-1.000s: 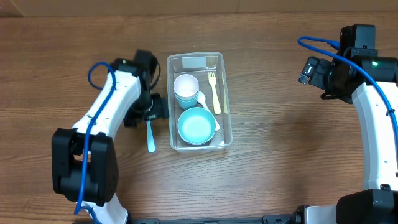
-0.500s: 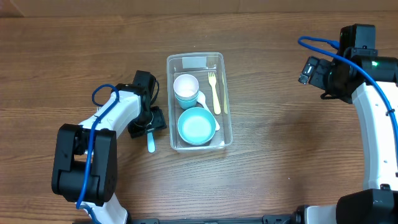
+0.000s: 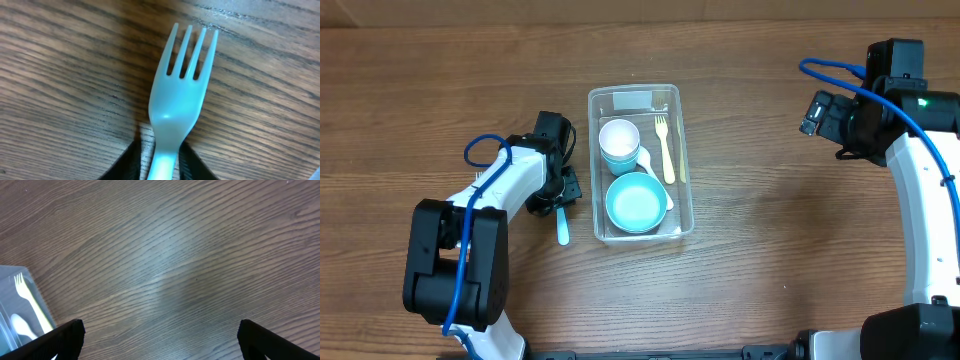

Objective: Pack container
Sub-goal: 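Grasp the fork and carry it into the container's right side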

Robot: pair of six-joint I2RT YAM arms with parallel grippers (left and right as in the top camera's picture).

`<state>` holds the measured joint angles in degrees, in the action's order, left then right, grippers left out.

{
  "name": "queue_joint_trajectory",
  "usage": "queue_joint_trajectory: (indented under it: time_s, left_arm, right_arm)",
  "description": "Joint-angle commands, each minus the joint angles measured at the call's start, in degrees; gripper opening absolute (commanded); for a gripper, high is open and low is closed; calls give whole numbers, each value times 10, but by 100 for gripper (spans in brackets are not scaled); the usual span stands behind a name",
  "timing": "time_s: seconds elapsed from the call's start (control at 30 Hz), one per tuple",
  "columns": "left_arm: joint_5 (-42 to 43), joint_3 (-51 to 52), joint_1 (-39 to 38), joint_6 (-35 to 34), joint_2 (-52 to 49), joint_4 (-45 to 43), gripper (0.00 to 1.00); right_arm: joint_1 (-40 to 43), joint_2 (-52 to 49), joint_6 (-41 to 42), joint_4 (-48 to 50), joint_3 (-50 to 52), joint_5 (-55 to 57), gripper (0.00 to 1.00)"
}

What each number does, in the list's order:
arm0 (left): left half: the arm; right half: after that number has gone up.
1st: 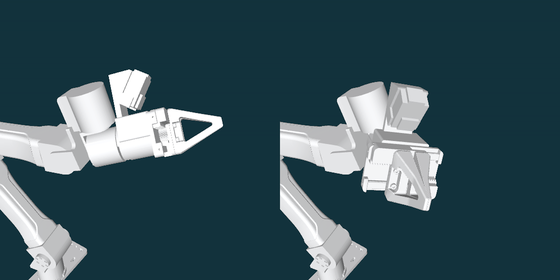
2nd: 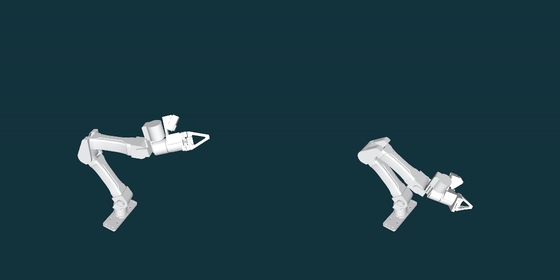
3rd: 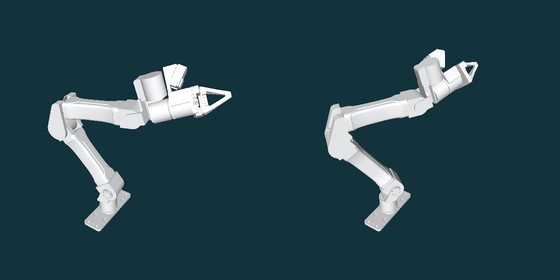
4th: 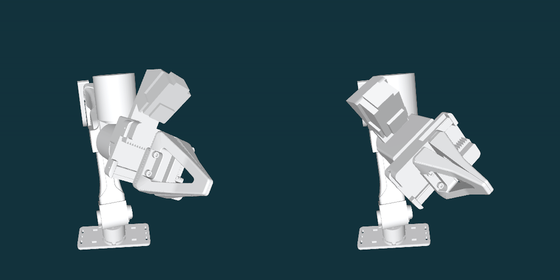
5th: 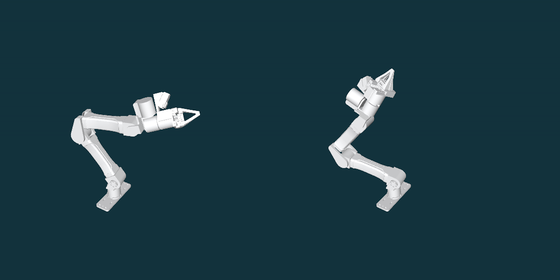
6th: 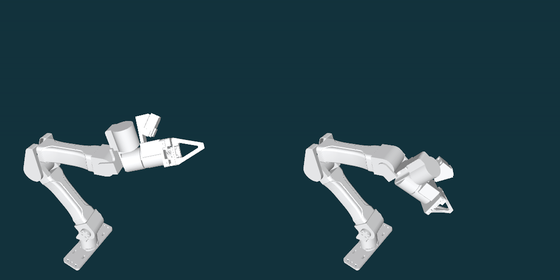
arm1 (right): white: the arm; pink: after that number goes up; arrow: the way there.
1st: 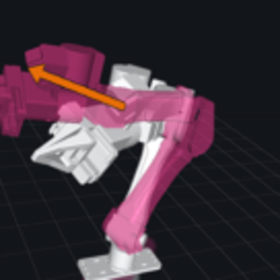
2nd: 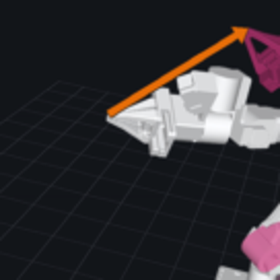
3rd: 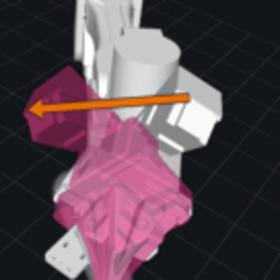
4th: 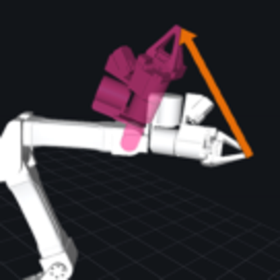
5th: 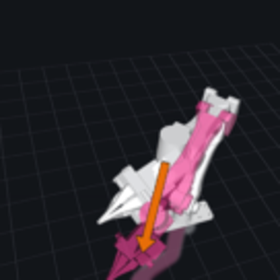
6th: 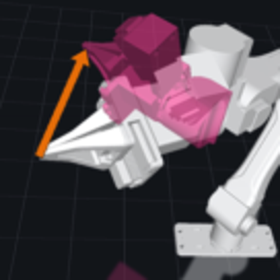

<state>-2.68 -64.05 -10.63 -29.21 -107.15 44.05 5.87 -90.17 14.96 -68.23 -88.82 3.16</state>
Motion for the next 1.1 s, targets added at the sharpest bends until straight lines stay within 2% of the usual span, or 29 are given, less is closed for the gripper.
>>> queue_joint_trajectory:
  time_s: [0.0, 0.03, 0.2, 0.43, 0.6, 0.73, 1.07]
  left_arm:
    - [-33, 14, 2, 33, -4, 0, 10]
    - [-33, 14, 2, 35, -4, 1, 4]
    - [-35, -13, 2, 35, 3, 21, 4]
    - [-60, -133, 1, 35, 71, 116, 4]
    - [-1, -208, -19, 35, 126, 154, 4]
    - [43, -248, -64, 22, 146, 157, 4]
    - [39, -273, -207, -57, 143, 88, 4]
  right_arm:
    - [0, 4, 1, 2, -9, 2, 100]
    - [0, 4, 1, 2, -9, 2, 100]
    - [0, 4, 1, 2, -9, 2, 100]
    - [0, 4, 1, 2, -9, 2, 100]
    - [0, 4, 1, 2, -9, 2, 100]
    - [0, 4, 1, 2, -9, 2, 100]
    - [0, 4, 1, 2, -9, 2, 100]
